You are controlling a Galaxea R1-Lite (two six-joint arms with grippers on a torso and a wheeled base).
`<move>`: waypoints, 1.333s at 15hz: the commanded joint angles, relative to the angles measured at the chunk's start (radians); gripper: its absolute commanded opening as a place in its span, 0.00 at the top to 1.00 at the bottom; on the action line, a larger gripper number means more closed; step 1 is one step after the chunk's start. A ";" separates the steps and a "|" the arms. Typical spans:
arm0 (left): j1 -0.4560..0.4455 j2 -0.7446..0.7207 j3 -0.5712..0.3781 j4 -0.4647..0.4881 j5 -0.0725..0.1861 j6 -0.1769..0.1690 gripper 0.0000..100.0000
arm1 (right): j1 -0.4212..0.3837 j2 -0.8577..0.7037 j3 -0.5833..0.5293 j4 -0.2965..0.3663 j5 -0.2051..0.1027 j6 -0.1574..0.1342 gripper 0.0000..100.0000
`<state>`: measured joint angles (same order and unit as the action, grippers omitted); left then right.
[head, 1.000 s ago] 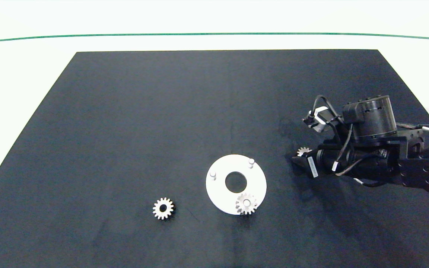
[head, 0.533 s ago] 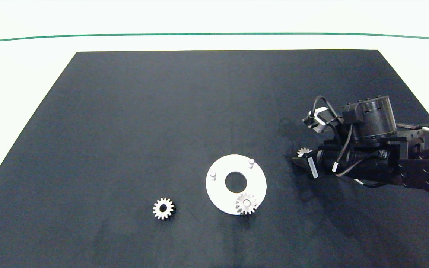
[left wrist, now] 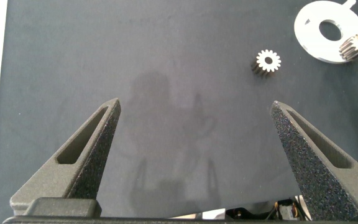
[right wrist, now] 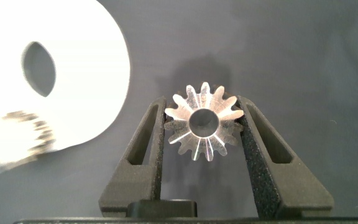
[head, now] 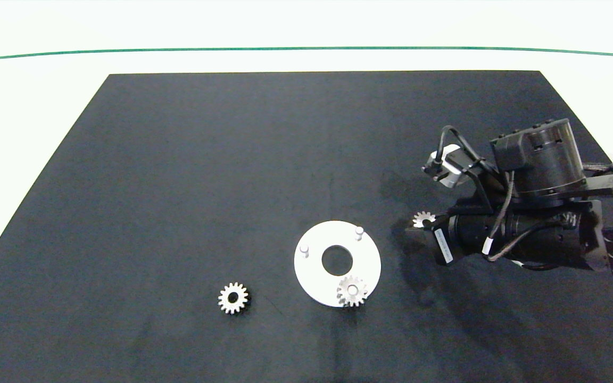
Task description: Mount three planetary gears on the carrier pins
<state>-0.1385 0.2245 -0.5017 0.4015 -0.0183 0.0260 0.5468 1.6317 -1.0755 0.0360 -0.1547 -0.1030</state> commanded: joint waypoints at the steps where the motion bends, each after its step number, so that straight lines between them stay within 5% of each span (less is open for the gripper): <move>1: 0.000 -0.001 0.002 0.002 0.000 0.000 0.00 | 0.113 -0.047 -0.084 0.035 -0.062 -0.001 0.84; 5: 0.000 -0.004 -0.003 0.002 0.000 0.000 0.00 | 0.200 -0.001 -0.109 0.035 -0.138 -0.004 0.84; 20: 0.000 -0.016 -0.008 0.003 0.000 0.000 0.00 | 0.206 0.140 -0.167 0.024 -0.138 0.000 0.84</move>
<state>-0.1385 0.2087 -0.5098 0.4030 -0.0183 0.0260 0.7538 1.7545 -1.2353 0.0591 -0.2915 -0.1019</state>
